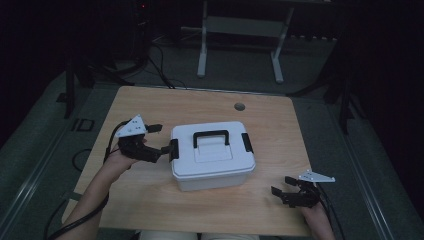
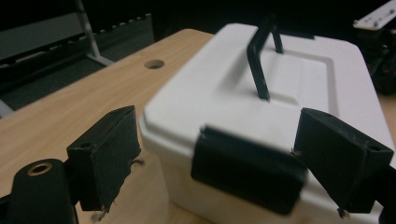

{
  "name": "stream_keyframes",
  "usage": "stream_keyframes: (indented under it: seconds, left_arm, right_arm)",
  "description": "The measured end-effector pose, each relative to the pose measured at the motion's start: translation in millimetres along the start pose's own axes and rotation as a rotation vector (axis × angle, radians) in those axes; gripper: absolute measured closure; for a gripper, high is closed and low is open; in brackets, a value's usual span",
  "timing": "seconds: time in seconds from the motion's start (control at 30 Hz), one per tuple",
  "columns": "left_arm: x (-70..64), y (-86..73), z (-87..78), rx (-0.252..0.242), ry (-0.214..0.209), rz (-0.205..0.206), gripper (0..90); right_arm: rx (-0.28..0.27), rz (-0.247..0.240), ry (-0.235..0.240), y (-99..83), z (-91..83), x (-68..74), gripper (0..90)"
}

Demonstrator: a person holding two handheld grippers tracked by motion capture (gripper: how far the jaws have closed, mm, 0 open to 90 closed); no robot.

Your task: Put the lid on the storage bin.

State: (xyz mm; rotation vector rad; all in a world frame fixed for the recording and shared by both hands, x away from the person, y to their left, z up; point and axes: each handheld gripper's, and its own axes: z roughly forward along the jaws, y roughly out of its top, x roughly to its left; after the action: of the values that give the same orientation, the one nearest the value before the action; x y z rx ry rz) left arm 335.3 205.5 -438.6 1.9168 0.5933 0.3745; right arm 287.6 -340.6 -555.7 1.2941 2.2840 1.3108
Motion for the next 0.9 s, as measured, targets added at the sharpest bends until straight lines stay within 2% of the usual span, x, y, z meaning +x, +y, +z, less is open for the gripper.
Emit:
stream_keyframes:
  seconds: [0.13,0.17,0.37,0.43,0.53,0.57,0.6,0.73,0.8,0.9]
  left_arm:
    - [-0.7,-12.0,-5.1,0.012,-0.009,-0.01,13.8]
    - [-1.1,-19.8,-8.6,0.005,0.008,-0.007,13.8]
    - [3.2,-47.1,-17.9,0.008,-0.016,-0.075,13.8]
    - [3.6,-57.4,-20.2,0.015,-0.006,-0.08,13.8]
    - [3.7,-66.8,-21.5,0.028,0.0,-0.093,13.8]
    - [4.7,-79.2,-23.6,0.034,0.006,-0.114,13.8]
    - [5.3,-84.1,-24.6,0.037,0.008,-0.125,13.8]
    - [6.1,-100.6,-28.6,0.038,0.032,-0.153,13.8]
    - [6.2,-107.5,-30.3,0.044,0.04,-0.156,13.8]
    - [6.3,-118.0,-33.6,0.063,0.08,-0.158,13.8]
  right_arm:
    - [0.001,0.002,-0.002,-0.6,-0.3,-0.3,16.2]
    - [0.001,0.003,-0.002,-0.7,-0.3,-0.5,16.2]
    - [-0.013,-0.018,-0.019,-0.3,-0.9,1.0,16.2]
    - [-0.027,-0.031,-0.025,0.2,-1.8,1.8,16.2]
    - [-0.053,-0.039,-0.049,0.3,-3.2,2.6,16.2]
    - [-0.059,-0.041,-0.056,0.3,-3.7,2.5,16.2]
    - [-0.08,-0.039,-0.078,0.2,-5.3,2.0,16.2]
    - [-0.093,-0.025,-0.109,-0.9,-6.3,0.3,16.2]
    - [-0.103,-0.022,-0.134,-1.8,-6.6,-0.1,16.1]
    - [-0.112,-0.015,-0.171,-2.2,-7.0,-1.2,16.1]
